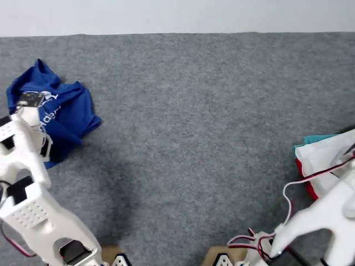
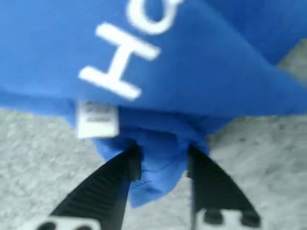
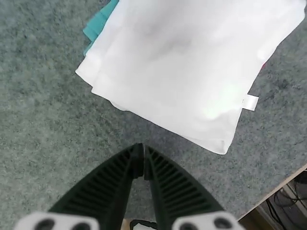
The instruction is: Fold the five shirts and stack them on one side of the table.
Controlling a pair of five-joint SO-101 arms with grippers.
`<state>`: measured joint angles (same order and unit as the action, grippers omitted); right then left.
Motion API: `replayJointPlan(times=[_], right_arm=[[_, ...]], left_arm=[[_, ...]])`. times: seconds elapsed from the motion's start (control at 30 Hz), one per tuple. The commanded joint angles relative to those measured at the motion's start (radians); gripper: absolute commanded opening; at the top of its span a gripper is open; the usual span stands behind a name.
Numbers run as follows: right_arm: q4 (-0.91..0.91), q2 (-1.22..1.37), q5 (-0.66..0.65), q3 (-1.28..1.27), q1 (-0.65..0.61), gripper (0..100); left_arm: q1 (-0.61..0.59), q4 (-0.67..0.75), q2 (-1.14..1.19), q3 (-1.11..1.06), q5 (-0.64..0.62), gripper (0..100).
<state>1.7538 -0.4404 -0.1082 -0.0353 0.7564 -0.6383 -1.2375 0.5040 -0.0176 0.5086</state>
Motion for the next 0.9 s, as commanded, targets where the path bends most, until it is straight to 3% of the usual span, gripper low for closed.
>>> replayJointPlan(times=[0.0,0.07,0.33,0.43,0.7,0.87], right_arm=[[0.035,-0.050,-0.014,0.008,-0.005,0.9],[0.035,-0.064,-0.014,0.008,-0.005,0.9],[0.035,-0.134,-0.014,0.008,-0.005,0.9],[0.035,-0.147,-0.014,0.006,-0.004,0.9],[0.036,-0.182,-0.074,0.006,-0.002,0.9],[0.036,-0.211,-0.078,0.006,-0.004,0.9]], left_arm=[[0.046,-0.077,0.097,0.111,-0.002,5],[0.064,-0.157,0.138,0.196,-0.002,0],[0.124,-0.491,0.121,0.573,-0.057,0],[0.160,-0.517,0.041,0.647,-0.123,0],[0.399,-0.517,-0.382,0.487,-0.247,0],[0.618,-0.514,-0.620,0.329,-0.448,0]])
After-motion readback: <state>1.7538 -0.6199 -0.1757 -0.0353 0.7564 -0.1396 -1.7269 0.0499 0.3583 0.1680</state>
